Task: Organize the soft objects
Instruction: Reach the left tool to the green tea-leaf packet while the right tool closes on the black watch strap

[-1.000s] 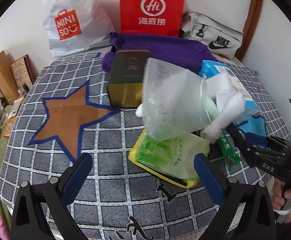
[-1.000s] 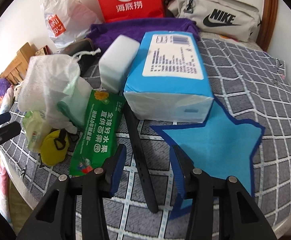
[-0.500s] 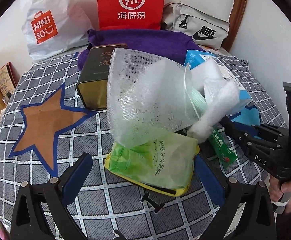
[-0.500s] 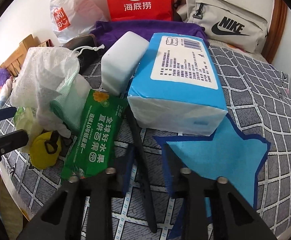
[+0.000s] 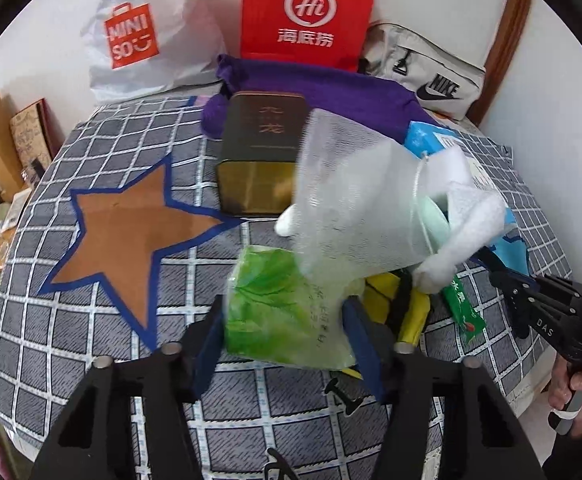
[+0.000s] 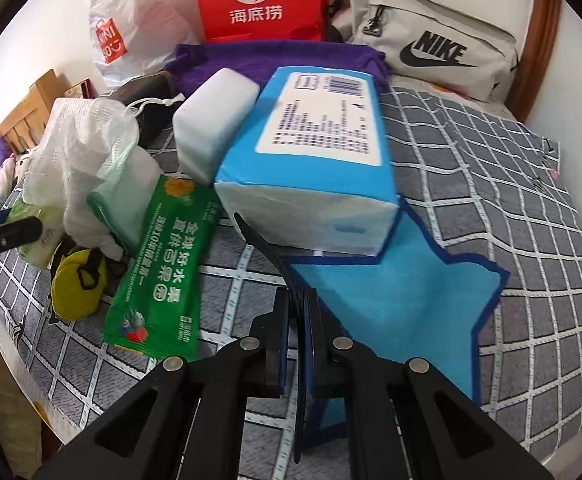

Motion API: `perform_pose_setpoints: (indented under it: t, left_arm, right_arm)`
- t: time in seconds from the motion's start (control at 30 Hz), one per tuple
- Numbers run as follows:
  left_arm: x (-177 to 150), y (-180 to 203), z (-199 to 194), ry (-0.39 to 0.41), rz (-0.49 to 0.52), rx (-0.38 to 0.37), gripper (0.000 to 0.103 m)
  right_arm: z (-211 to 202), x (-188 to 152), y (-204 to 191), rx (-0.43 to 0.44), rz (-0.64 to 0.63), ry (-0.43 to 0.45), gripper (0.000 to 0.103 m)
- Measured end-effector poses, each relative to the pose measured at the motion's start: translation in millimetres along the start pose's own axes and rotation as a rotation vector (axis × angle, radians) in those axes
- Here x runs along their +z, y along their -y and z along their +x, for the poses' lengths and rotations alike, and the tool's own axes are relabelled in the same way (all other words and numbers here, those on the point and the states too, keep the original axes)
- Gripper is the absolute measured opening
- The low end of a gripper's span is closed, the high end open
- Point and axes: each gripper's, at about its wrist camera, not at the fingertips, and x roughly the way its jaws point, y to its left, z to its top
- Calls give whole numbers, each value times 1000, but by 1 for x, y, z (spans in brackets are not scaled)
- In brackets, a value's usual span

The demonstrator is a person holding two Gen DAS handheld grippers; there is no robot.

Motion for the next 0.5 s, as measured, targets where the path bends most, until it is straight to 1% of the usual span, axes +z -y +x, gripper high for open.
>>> perform_pose_setpoints:
  t: [0.07, 0.1, 0.17, 0.27, 0.37, 0.43, 0.47, 0.5]
  left_arm:
    - [-1, -4, -5, 1, -18, 3, 52]
    - [-2, -4, -7, 7, -13, 11, 48]
    - [-4, -4, -10, 14, -10, 32, 48]
    - [-5, -3, -12, 9, -6, 31, 48]
    - [-8, 1, -9, -11, 20, 39, 48]
    - [-10, 3, -2, -35, 24, 49, 51]
    - [-11, 4, 0, -47, 24, 50, 57]
    - [-12, 4, 2, -59, 25, 53, 67]
  right_arm:
    - [-5, -2, 3, -2, 11, 4, 7]
    - [-7, -3, 4, -3, 13, 7, 6]
    - [-12, -4, 6, -6, 15, 14, 5]
    - [-20, -4, 8, -7, 21, 24, 4]
    - [-26, -4, 9, -7, 17, 33, 4]
    - [-29, -4, 8, -8, 14, 38, 4]
    - [-30, -4, 8, -5, 13, 38, 4]
    - [-31, -5, 8, -3, 12, 37, 4]
